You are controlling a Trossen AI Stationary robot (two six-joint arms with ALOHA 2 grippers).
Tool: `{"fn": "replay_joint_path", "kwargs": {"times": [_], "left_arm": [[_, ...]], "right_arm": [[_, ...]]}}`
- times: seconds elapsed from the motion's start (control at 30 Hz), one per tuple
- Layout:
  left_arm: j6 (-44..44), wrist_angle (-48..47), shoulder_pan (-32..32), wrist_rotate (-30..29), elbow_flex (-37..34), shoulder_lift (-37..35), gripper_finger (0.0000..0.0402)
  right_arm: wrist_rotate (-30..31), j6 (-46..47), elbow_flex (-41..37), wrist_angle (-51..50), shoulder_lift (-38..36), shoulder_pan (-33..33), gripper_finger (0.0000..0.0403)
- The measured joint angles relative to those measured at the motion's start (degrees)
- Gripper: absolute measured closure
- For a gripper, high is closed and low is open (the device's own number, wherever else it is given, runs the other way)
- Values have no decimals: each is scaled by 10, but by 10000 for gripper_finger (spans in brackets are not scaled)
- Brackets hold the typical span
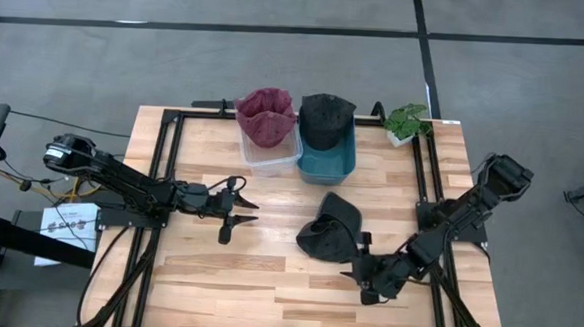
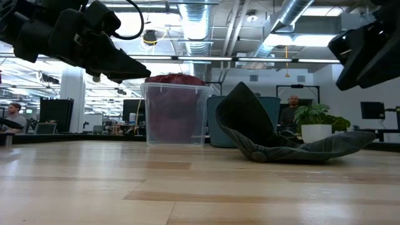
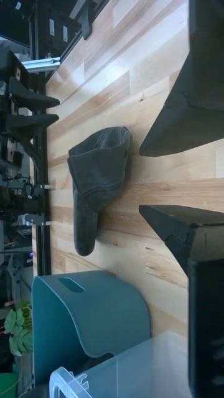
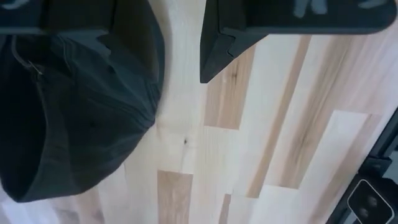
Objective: Pick & Place hat
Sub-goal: Put the black cap into the blue bin
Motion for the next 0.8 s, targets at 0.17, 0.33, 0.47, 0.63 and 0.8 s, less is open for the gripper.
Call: {"fn": "replay_joint_path", "kwargs": {"times": [0.17, 0.33, 0.47, 0.63, 0.8], "left_arm": [[-2, 0, 0, 0, 0, 0, 266], [-3, 0, 0, 0, 0, 0, 266], [-3, 0, 0, 0, 0, 0, 266], [-3, 0, 0, 0, 0, 0, 266], [-3, 1, 0, 0, 0, 0, 266]], "right_arm": [[-50, -29, 1, -2, 0, -31, 295], [-83, -86, 1, 7, 0, -61, 295], [-85, -123, 1, 25, 0, -73, 295], [-87, -127, 1, 34, 0, -73, 295], [-96, -115, 1, 36, 5, -73, 285]]}}
